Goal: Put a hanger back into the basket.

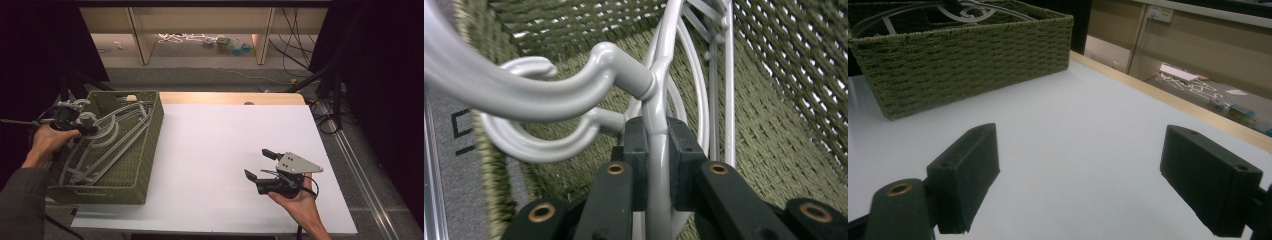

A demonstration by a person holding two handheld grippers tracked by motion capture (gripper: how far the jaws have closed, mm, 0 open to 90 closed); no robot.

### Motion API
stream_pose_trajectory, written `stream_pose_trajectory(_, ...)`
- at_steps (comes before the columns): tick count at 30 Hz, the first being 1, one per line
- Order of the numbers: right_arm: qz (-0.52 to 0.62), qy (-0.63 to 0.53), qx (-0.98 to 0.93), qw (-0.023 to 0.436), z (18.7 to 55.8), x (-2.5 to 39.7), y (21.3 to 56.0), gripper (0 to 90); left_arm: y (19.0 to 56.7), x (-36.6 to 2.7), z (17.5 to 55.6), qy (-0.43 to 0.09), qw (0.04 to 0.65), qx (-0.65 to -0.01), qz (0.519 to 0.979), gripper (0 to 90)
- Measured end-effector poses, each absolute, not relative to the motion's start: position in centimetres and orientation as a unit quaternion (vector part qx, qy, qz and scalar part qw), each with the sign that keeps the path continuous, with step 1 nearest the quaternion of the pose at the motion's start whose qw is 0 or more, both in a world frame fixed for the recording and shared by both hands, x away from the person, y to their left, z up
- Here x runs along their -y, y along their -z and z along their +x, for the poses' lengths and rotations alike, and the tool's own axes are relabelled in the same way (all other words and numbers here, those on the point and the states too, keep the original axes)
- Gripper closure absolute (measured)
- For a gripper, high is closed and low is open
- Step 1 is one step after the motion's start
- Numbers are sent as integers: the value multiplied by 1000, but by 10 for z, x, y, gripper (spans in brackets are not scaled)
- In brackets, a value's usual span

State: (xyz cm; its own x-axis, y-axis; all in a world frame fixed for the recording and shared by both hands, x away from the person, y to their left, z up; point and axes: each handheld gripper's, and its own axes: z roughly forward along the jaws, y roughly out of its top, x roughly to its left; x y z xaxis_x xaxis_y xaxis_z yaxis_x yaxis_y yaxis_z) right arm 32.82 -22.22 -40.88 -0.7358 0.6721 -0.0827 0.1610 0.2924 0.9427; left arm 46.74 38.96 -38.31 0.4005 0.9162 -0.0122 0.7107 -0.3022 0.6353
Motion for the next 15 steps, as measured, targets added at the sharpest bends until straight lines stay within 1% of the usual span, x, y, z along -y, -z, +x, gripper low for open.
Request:
stream_pose_trajectory(4,268,-533,-766,240,328,222,409,166,391,-389,468,-174,286,-524,783,810)
stream_pose_trajectory(7,268,-532,-766,241,329,222,409,166,395,-392,467,-164,265,-521,794,811)
stream_pose_trajectory(13,270,-531,-766,241,328,221,409,166,398,-392,466,-160,280,-532,783,804)
stream_pose_trajectory(14,273,-524,-770,241,327,222,408,166,398,-393,466,-161,277,-531,784,790)
stream_pose_trajectory(15,271,-530,-767,240,328,222,409,166,400,-393,467,-166,262,-527,791,726)
